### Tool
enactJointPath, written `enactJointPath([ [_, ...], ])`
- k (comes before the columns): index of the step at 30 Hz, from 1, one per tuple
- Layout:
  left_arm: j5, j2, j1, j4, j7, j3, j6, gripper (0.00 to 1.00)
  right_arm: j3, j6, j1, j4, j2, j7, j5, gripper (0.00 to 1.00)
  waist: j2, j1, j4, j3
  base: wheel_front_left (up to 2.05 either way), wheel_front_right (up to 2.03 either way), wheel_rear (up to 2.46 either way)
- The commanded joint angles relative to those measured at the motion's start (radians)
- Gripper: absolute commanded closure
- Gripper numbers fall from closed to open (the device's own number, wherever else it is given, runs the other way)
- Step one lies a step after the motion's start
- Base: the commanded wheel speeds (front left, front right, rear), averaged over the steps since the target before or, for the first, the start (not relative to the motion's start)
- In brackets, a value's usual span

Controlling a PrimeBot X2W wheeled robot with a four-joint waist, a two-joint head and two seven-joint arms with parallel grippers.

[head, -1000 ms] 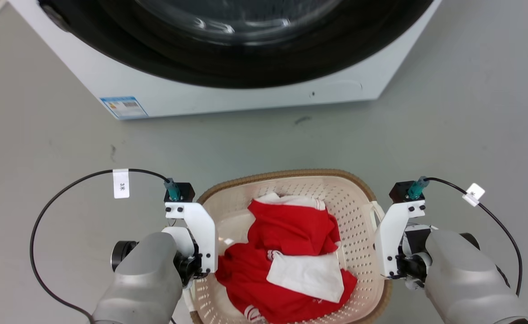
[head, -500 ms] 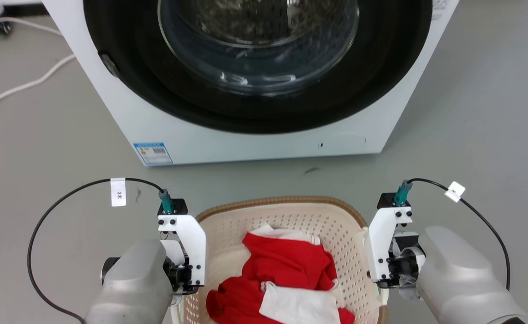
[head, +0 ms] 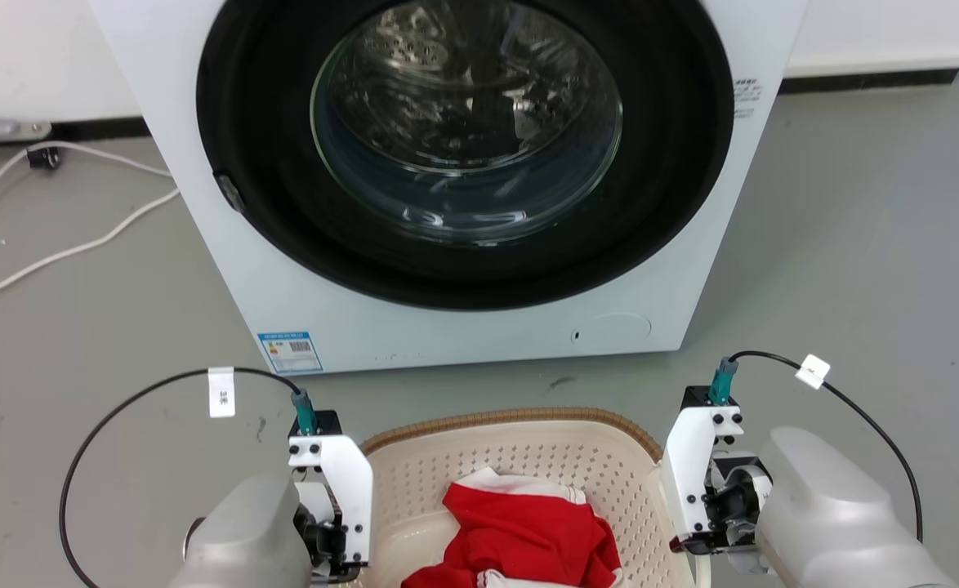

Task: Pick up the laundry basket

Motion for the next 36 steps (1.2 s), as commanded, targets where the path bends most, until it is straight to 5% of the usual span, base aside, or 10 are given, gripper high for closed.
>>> enactJointPath([
  [1,-0.003,-0.017,0.026,-0.004,0.004,-0.007,-0.014,1.00,0.005,0.000,0.003,-0.004,0.012,0.006,0.012,1.00,-0.0001,0.0001,-0.003,-0.024,0.00,0.00,0.00],
  [36,-0.037,-0.036,0.050,-0.005,-0.011,-0.022,0.008,1.00,0.045,0.000,-0.004,0.019,0.013,-0.050,0.038,1.00,-0.0001,0.0001,-0.004,-0.066,0.00,0.00,0.00],
])
